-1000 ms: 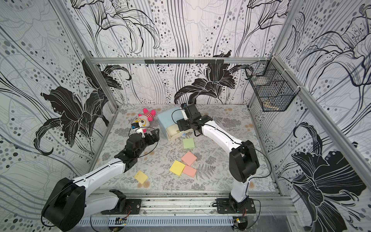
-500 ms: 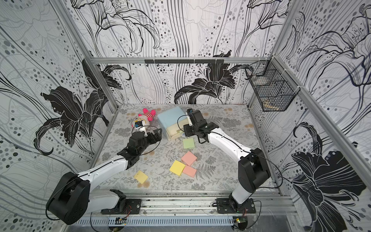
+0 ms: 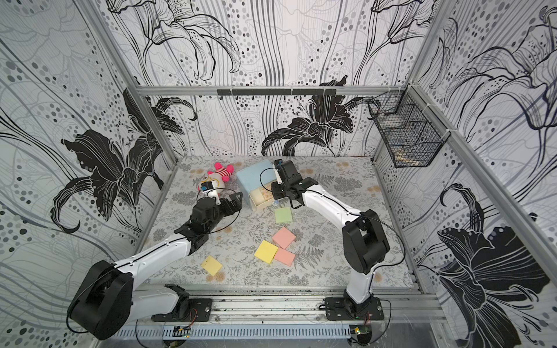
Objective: Please put the sticky notes in the drawer by color
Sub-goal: Place the sticky notes in the drawer, then move the sticky notes to the center of the board.
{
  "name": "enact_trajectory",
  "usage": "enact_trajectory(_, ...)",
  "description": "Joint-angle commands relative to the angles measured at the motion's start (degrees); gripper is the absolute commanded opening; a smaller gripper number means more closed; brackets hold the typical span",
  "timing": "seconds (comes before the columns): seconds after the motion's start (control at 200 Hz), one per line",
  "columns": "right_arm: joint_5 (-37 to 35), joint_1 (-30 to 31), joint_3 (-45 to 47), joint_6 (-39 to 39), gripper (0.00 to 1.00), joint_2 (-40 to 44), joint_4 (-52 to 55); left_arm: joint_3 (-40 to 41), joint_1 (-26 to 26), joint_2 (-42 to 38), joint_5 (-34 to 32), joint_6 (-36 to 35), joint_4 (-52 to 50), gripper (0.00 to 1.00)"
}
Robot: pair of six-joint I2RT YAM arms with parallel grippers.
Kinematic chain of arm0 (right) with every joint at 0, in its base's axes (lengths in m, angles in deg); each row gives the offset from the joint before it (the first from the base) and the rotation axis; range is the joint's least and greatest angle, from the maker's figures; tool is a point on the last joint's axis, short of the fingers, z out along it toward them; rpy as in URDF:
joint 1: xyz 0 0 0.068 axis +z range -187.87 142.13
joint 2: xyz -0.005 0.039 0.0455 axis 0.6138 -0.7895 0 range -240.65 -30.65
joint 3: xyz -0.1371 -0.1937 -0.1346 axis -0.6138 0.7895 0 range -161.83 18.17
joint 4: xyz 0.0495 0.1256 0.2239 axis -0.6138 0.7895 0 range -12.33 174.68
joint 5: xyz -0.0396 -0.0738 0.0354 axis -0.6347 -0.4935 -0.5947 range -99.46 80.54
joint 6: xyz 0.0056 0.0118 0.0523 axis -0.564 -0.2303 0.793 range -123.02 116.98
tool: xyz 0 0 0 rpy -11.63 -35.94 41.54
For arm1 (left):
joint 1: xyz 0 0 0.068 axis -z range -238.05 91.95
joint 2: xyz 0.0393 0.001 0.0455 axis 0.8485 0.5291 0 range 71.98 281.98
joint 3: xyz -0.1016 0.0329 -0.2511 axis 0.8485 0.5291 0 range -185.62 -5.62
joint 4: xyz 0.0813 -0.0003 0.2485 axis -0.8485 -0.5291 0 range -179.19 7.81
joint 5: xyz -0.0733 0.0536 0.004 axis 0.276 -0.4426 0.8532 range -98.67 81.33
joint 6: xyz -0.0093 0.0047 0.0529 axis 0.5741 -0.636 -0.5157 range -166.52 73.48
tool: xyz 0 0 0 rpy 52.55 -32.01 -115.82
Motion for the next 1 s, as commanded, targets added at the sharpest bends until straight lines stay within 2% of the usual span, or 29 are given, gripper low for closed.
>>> enact_trajectory(0.0, 0.1, 0.0, -2.7, -1.6, 0.44, -0.6, 0.7, 0.4, 0.2, -1.0, -0.4, -0.1, 1.9, 0.98)
enact_trajectory(0.11, -2.8, 0.1, 1.8, -1.4, 0.55, 4.1, -2.9, 0.2, 0.2, -1.5, -0.3, 0.0, 1.9, 0.99)
enact_trajectory(0.22, -6.7, -1.2, 12.1, 1.9, 0.67, 12.1, -10.1, 0.2, 0.3, -1.7, -0.2, -0.3, 2.3, 0.99)
enact_trajectory(0.335, -5.8, -5.3, 23.7, 7.3, 0.78, 18.1, -15.6, 1.3, 0.3, -2.0, -0.5, -0.4, 2.6, 0.99)
enact_trajectory(0.406, -3.2, -8.3, 29.7, 10.3, 0.81, 20.1, -18.2, 3.4, 0.3, -2.5, -0.7, 0.5, 3.1, 0.99)
enact_trajectory(0.491, 1.8, -11.0, 36.5, 12.9, 0.78, 21.0, -22.5, 7.4, 0.5, -3.2, 0.1, 3.4, 5.4, 0.95)
enact_trajectory(0.561, 5.2, -11.8, 40.6, 14.0, 0.7, 21.0, -26.9, 10.7, 0.7, -2.7, 2.5, 6.9, 9.5, 0.88)
enact_trajectory(0.671, 10.5, -12.1, 42.3, 15.4, 0.61, 17.9, -31.2, 14.7, 1.7, 0.5, 6.9, 12.6, 19.2, 0.7)
enact_trajectory(0.726, 12.8, -12.1, 42.1, 16.4, 0.58, 15.6, -33.1, 15.9, 2.5, 2.9, 8.2, 15.5, 24.0, 0.66)
enact_trajectory(0.856, 16.8, -12.5, 40.8, 18.6, 0.5, 9.7, -38.3, 17.0, 3.8, 6.9, 10.1, 19.1, 30.7, 0.65)
enact_trajectory(0.991, 21.3, -13.0, 36.4, 20.1, 0.44, 2.3, -40.3, 17.2, 4.3, 5.2, 7.4, 18.4, 28.3, 0.66)
